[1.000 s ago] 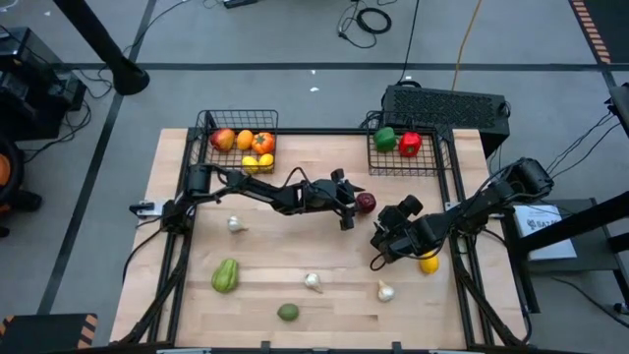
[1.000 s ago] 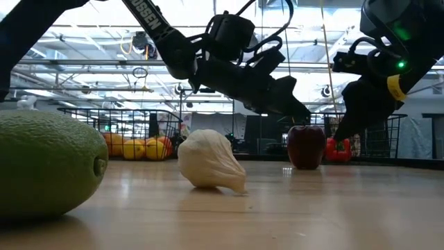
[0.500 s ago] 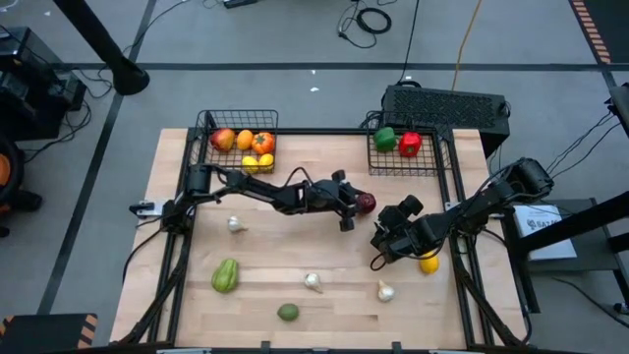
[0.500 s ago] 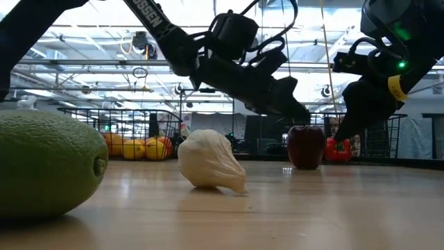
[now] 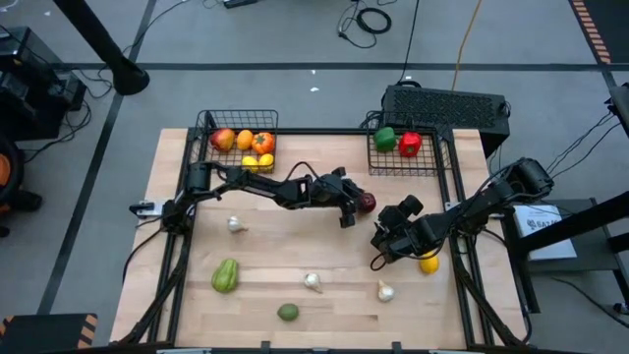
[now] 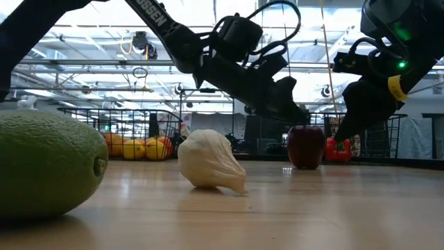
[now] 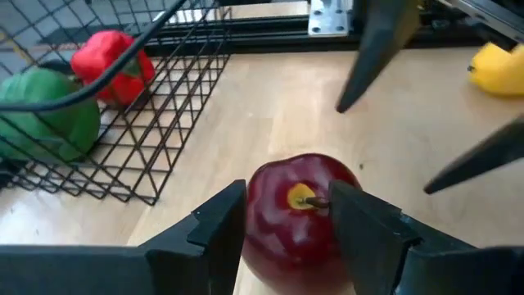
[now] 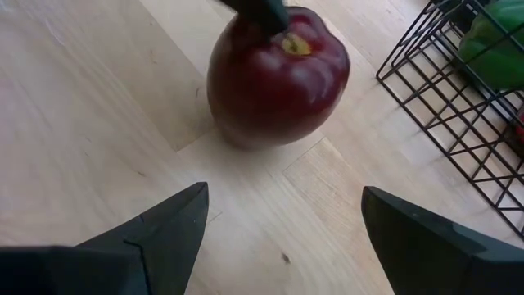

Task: Sort produce into baskets
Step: Put the red apple in the left basket

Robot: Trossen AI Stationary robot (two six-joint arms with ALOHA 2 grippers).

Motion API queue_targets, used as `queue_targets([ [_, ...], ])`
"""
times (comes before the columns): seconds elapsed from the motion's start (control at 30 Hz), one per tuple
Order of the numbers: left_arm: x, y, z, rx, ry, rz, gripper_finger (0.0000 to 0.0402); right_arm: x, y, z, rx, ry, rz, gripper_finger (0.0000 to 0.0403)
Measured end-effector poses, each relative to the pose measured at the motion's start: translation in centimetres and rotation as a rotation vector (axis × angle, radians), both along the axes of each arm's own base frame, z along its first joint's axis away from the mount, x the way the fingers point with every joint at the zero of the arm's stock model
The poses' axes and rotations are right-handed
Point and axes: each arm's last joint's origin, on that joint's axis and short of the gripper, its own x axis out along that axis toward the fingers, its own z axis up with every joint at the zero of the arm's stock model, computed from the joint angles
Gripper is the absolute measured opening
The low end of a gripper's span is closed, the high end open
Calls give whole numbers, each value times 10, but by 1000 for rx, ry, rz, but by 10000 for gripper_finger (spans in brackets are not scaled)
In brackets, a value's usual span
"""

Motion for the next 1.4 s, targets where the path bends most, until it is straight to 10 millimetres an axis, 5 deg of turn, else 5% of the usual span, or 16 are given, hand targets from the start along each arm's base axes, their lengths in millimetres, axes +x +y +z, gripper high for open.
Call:
queue_targets([
  [0.53, 3, 6, -7, -50, -32, -32, 179, 0, -1, 0, -4, -2, -6, 312],
  [1.1, 4, 5, -7, -26, -42, -55, 113, 5, -13, 0, -30, 30, -13, 311],
  [1.4, 3, 5, -8, -30, -35, -54, 113, -1, -23, -6, -84, 130, 19, 222],
])
